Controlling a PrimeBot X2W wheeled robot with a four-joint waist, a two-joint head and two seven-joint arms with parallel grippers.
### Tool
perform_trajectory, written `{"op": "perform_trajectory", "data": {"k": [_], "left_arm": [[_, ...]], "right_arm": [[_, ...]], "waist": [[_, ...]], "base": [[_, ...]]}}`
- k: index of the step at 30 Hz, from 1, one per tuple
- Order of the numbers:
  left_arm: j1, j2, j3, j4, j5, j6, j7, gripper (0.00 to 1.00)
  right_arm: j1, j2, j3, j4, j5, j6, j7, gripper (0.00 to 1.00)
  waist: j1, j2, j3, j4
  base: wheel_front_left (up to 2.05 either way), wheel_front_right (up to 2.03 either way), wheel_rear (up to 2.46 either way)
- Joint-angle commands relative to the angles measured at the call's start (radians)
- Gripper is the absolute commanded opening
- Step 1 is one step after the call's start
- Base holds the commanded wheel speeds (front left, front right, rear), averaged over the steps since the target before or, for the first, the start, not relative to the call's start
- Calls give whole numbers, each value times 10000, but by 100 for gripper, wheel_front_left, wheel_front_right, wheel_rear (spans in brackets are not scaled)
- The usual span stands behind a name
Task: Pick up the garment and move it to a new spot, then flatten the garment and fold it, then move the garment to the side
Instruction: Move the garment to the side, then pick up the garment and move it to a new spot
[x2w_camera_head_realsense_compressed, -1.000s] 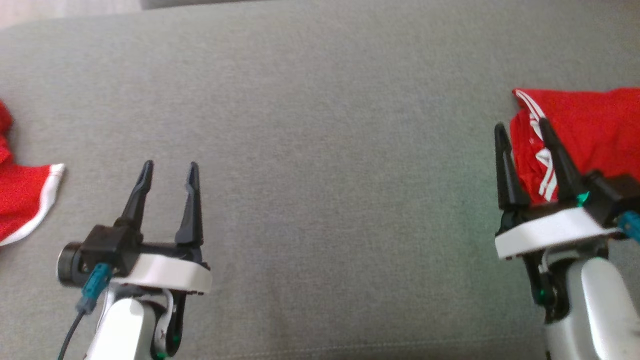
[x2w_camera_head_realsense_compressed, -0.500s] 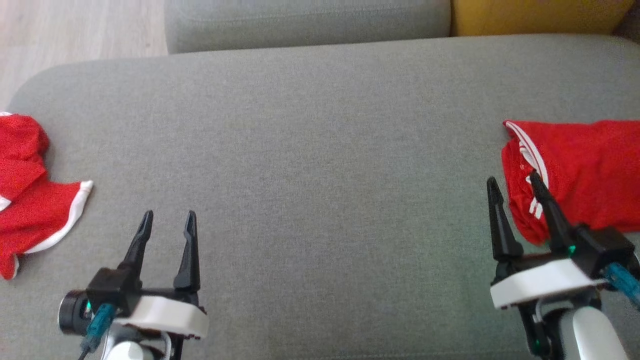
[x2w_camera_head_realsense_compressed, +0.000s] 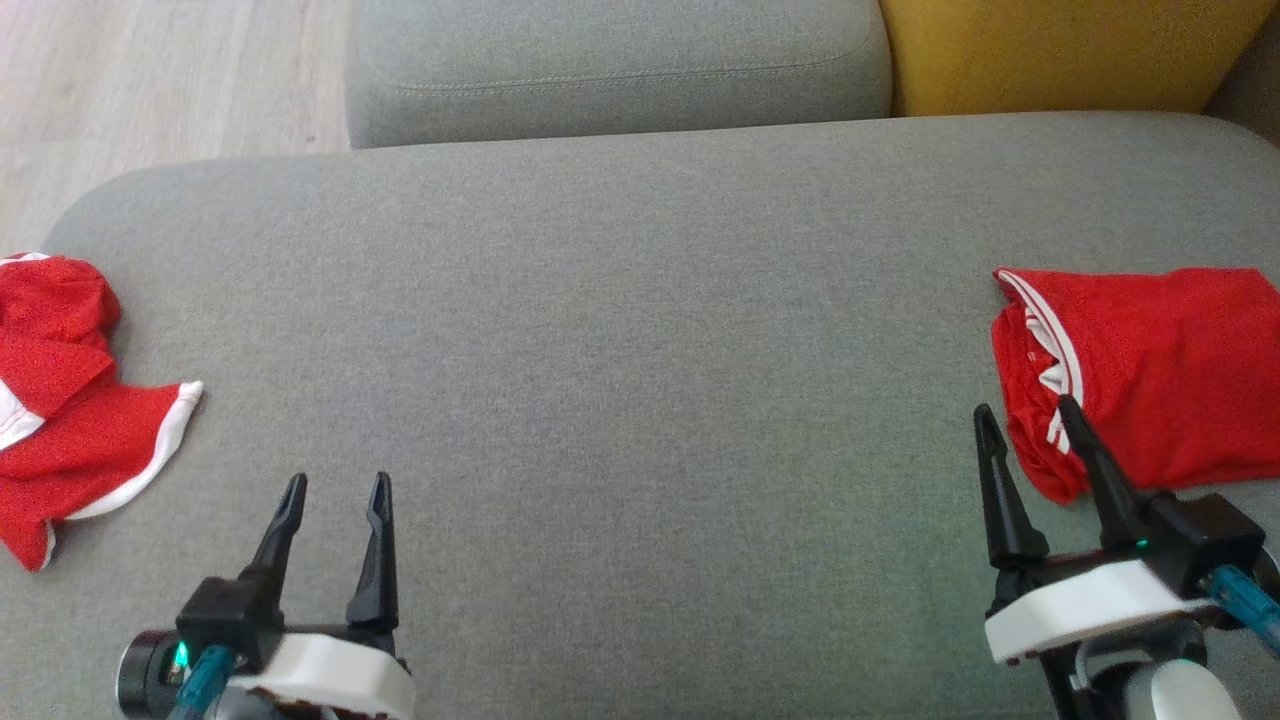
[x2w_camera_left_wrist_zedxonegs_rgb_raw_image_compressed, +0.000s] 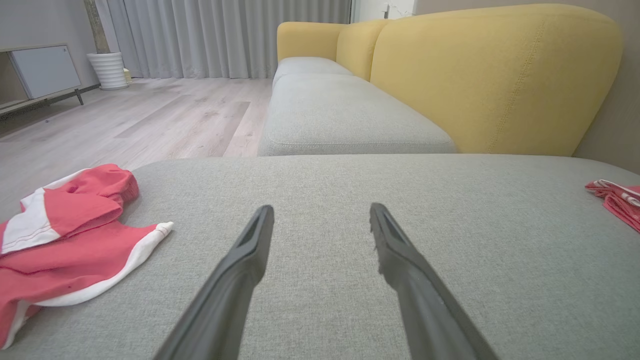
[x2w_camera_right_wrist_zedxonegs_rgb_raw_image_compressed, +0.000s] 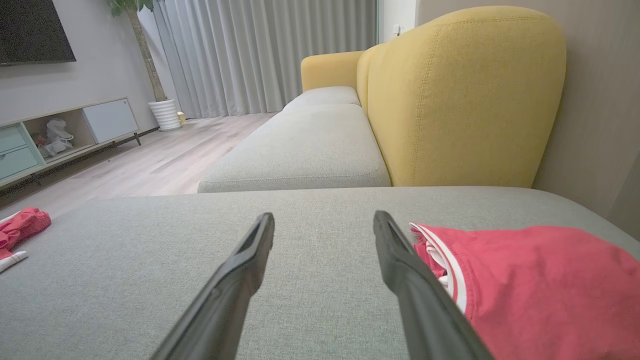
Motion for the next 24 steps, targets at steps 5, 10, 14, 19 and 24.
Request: {"op": "perform_trajectory", "data": {"k": [5,10,14,19,24], "left_arm": [[-339,223,338,-373,-39,72,4,100],[-373,270,321,-415,-50,100,28,100],[-370,296,316,-459,-63,143,40,100],[-386,326,301,-468,-92,168,45,100],[-401,336,260,-463,-121,180,40,100]], "right_arm": [[-89,-29,230,-441,-14,65,20,100],[-89,-29,250,-452,14,65,36,100],[-91,-28,260,-430,-4,65,36,100],[-67,-28,245,-407,5,65,42,100],[-63,-28,225,-385,10,65,51,100]], "waist": [[1,-1,-23,22],[1,-1,-18,4],[1,-1,-24,-26],[1,-1,-32,-63],[1,-1,-56,-63]], "base": [[0,0,0],[0,0,0],[0,0,0],[0,0,0],[0,0,0]]}}
